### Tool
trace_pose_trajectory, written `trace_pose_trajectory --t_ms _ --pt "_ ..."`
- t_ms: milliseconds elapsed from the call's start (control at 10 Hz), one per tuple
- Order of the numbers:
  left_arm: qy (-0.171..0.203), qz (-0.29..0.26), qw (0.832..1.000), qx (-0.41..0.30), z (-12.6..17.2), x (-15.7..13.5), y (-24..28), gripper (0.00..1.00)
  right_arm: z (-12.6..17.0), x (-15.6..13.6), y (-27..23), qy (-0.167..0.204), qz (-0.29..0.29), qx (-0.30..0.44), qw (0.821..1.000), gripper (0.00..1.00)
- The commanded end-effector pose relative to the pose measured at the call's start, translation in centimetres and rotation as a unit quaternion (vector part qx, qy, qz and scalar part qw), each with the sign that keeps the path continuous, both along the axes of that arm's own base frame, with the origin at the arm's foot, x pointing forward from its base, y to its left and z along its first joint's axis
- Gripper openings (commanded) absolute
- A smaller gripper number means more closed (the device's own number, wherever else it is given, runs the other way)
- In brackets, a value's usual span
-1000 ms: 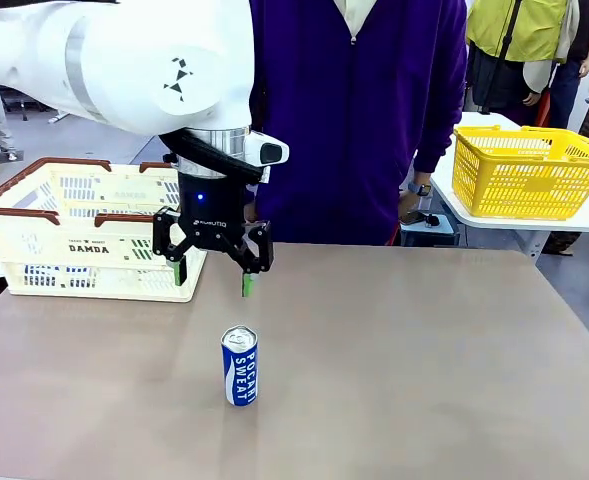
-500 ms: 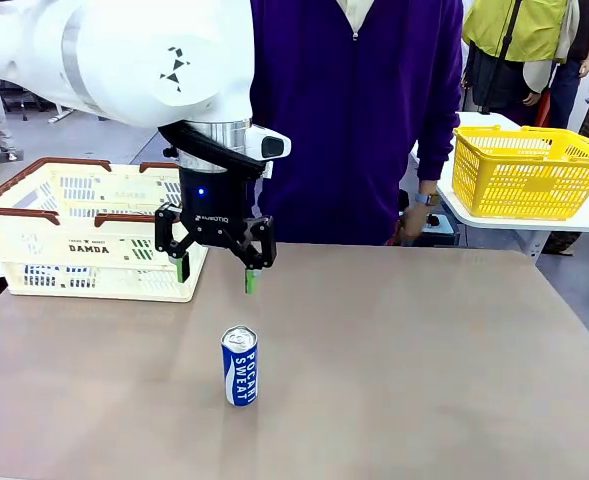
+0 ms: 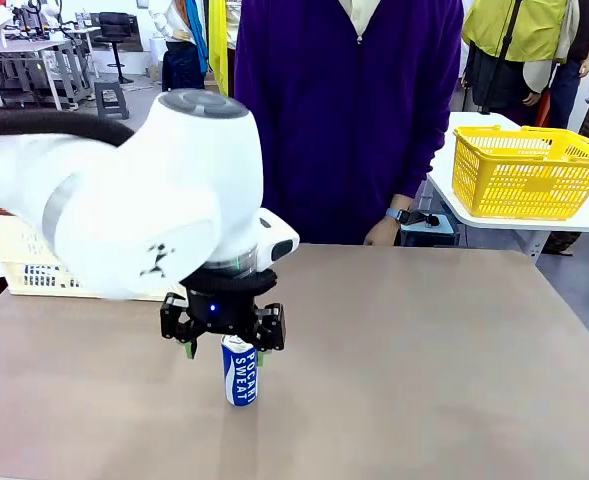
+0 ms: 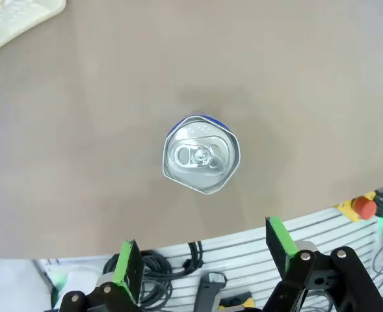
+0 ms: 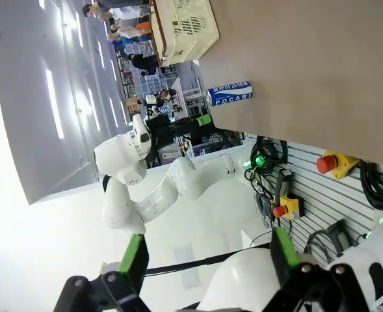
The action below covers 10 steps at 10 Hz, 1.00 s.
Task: Place the drinks into the Shopping basket.
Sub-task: Pick up one drink and place it into the Shopping basket.
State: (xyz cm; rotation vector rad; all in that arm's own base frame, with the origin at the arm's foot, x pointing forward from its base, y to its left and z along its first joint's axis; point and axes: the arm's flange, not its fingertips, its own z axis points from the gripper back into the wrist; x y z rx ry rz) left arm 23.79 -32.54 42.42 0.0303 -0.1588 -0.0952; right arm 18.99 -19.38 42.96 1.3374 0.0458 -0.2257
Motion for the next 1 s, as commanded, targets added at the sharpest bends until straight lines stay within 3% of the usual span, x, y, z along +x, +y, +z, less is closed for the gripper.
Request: trace_pose_trajectory --t_ms 0,300,900 --pt "0.005 -0.008 1.000 0.004 -1.0 2.4 -0.3 1.00 0.2 -0.2 0.2 0.001 -0.004 0.008 1.000 1.00" --pt "0.042 -0.051 0.998 -0.002 -3.2 5.6 -1.1 1.00 0.2 -0.2 0.2 0.001 -0.004 0.008 1.000 1.00" --pt "0.081 -0.036 0.996 -0.015 -5.3 7.3 -0.8 1.00 0.2 -0.2 0.2 0.001 -0.004 0.008 1.000 1.00"
